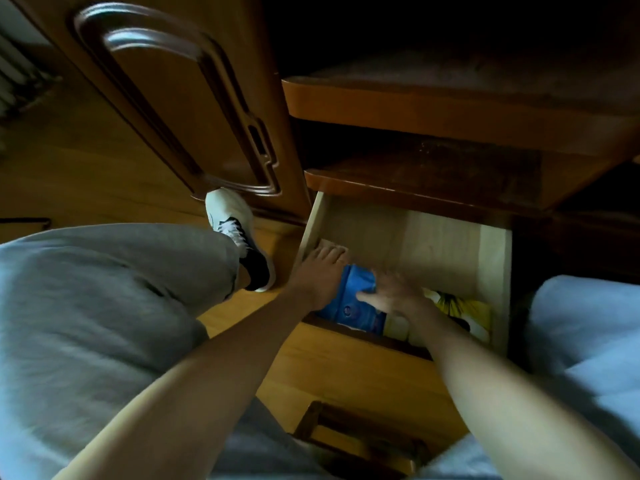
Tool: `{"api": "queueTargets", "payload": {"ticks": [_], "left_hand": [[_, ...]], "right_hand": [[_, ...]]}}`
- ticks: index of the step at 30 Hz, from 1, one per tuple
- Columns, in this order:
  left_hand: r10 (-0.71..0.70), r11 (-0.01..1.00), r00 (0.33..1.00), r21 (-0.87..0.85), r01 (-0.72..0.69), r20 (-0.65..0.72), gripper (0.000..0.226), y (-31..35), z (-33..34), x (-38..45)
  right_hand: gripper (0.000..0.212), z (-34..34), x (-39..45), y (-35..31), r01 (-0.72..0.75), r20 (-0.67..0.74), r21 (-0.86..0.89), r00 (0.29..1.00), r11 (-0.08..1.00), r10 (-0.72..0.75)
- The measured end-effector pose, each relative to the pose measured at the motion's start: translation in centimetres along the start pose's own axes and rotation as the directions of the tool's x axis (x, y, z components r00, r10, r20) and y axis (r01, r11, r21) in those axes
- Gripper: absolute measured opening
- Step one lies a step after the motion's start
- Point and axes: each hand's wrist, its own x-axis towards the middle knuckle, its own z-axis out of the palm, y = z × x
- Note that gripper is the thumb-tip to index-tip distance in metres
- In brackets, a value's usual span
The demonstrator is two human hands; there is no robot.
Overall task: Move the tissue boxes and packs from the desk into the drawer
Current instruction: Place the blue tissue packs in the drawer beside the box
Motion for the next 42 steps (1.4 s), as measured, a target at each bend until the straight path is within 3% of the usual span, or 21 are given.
{"api": "queueTargets", "payload": {"ticks": [3,5,8,10,12,17,24,30,32,35,39,42], "left_hand": [[0.042,0.999,0.969,0.023,-0.050,0.244,0.074,0.1,0.0,1.0],[0.002,1.000,0.960,-0.023,0.004,0.280,0.065,-1.0,-0.4,2.1],[-0.034,0.994,0.979,-0.093,0.054,0.201,0.059,-1.4,-0.3,0.9],[0.076,0.977,0.906,-0.214,0.016,0.416,0.059,1.7,5.3,3.5],[0.025,0.983,0.904,-0.174,0.054,0.427,0.062,2.6,5.9,1.5],[0.026,0.985,0.936,-0.170,0.036,0.350,0.065,2.1,5.3,3.3],[0.063,0.995,0.943,-0.088,-0.036,0.328,0.059,1.8,5.3,3.9],[0.120,0.992,0.922,-0.070,-0.101,0.367,0.075,1.0,4.0,3.2],[0.087,0.992,0.953,-0.112,-0.057,0.290,0.078,0.9,3.2,2.5],[-0.012,0.978,0.990,-0.207,0.042,0.141,0.060,0.7,0.9,1.7],[-0.221,0.915,0.975,-0.348,0.201,-0.019,0.046,0.3,-4.7,0.6],[-0.168,0.931,0.981,-0.342,0.124,-0.102,0.041,0.9,-10.5,-0.3]], "right_hand": [[0.060,-0.9,-0.1,-1.7,0.101,-0.027,0.021,0.995,0.995,-0.100],[0.049,-1.9,0.2,-2.8,0.132,-0.010,0.082,0.991,0.988,-0.132],[0.034,-1.5,-0.6,-2.7,0.134,-0.045,0.182,0.991,0.974,-0.128],[0.015,1.9,1.3,3.6,-0.032,0.050,0.266,0.999,0.963,0.020],[0.020,3.5,-0.2,4.2,0.013,-0.015,0.228,1.000,0.974,-0.009],[0.029,2.6,0.9,3.9,0.034,-0.102,0.269,0.995,0.962,-0.007],[0.028,2.9,1.5,3.4,0.042,-0.102,0.053,0.994,0.998,-0.037],[0.057,2.7,0.7,3.9,0.038,-0.121,0.009,0.992,0.999,-0.037],[0.067,2.6,-0.5,4.4,0.013,-0.170,0.033,0.985,0.999,-0.007],[0.073,2.1,-2.6,4.9,-0.021,-0.197,0.057,0.980,0.998,0.032],[0.069,-0.2,-5.5,4.8,-0.048,-0.150,0.101,0.987,0.994,0.063],[0.064,-3.8,-8.1,3.7,0.026,-0.159,0.230,0.987,0.973,0.011]]}}
